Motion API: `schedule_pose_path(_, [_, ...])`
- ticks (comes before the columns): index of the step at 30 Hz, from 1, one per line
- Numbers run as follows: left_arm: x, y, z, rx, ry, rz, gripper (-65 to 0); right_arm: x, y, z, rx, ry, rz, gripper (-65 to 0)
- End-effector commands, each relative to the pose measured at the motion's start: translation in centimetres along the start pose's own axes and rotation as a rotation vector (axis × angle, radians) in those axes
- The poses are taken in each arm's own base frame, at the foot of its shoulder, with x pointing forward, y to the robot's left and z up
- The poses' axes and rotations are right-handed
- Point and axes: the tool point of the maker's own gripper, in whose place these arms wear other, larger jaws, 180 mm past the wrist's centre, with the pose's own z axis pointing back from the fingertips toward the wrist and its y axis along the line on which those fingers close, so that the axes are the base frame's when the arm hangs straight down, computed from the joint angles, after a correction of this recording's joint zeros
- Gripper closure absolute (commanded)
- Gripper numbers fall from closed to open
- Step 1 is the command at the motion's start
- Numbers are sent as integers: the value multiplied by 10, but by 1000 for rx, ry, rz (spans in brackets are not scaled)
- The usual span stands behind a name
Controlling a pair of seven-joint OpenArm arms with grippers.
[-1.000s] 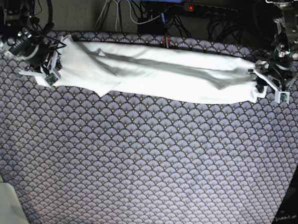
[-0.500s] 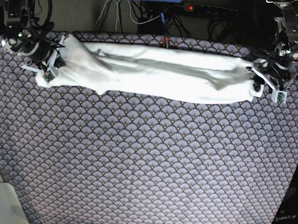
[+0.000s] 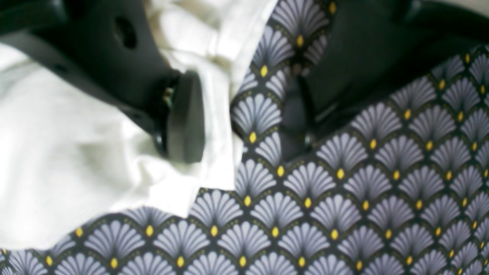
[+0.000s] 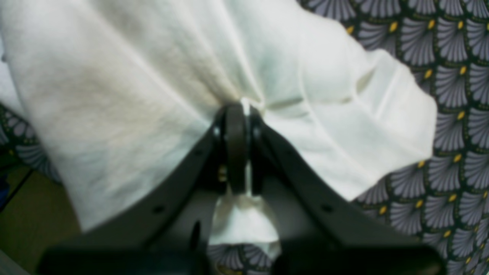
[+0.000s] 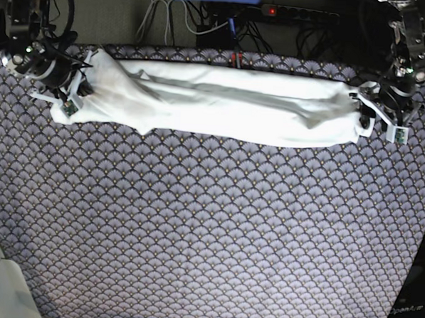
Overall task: Fold the T-shirt properly
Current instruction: 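Tuck the sleeve end inward toward the left gripper, then regrasp the strip end with the left gripper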
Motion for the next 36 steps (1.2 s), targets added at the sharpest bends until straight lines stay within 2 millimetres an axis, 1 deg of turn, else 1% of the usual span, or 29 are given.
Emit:
schedule_pose_path(1, [-1,10,5,16,13,-11,-324,-5,-5,2,-11,30,18,0])
schedule_pose_path(3, [2,21,8,45,1,5,-324,-5,-5,2,-11,30,18,0])
schedule_pose_path(5, [3,26,10,55,-4,11,-325,-5,-5,2,-11,30,18,0])
schedule_pose_path(11, [0,27,9,58,4,19,-321,-4,-5,2,-12,29,19,0])
schedule_pose_path(14, [-3,22,8,52,6,35,-321,-4,-5,2,-12,29,19,0])
schedule_pose_path(16, [1,23,9,56,-5,32,-321,-4,-1,1,-1,30,25,0])
schedule_pose_path(17, [5,29,12,71,-17,32,-321,-4,2,0,7,32,33,0])
schedule_pose_path(19, [17,47,21,122,-57,47,-321,-3,6,-2,18,33,41,0])
schedule_pose_path(21, [40,67,30,179,-124,63,-323,-3,7,-2,19,31,39,0])
schedule_pose_path(24, [57,95,48,258,-145,83,-324,-2,9,-3,24,32,42,0])
schedule_pose_path(27, [74,111,70,282,-176,134,-325,-2,9,-3,24,32,42,0])
schedule_pose_path(28, [81,114,76,273,-184,144,-325,-2,9,-3,24,32,42,0])
schedule_pose_path(30, [81,108,83,226,-168,165,-325,-2,8,-3,24,31,43,0])
schedule_pose_path(32, [79,97,86,172,-152,188,-325,-1,8,-3,23,29,43,0])
schedule_pose_path(34, [70,86,86,130,-133,219,-325,-1,8,-3,23,29,43,0])
schedule_pose_path(36, [54,62,76,71,-99,249,-325,-1,8,-3,23,29,43,0])
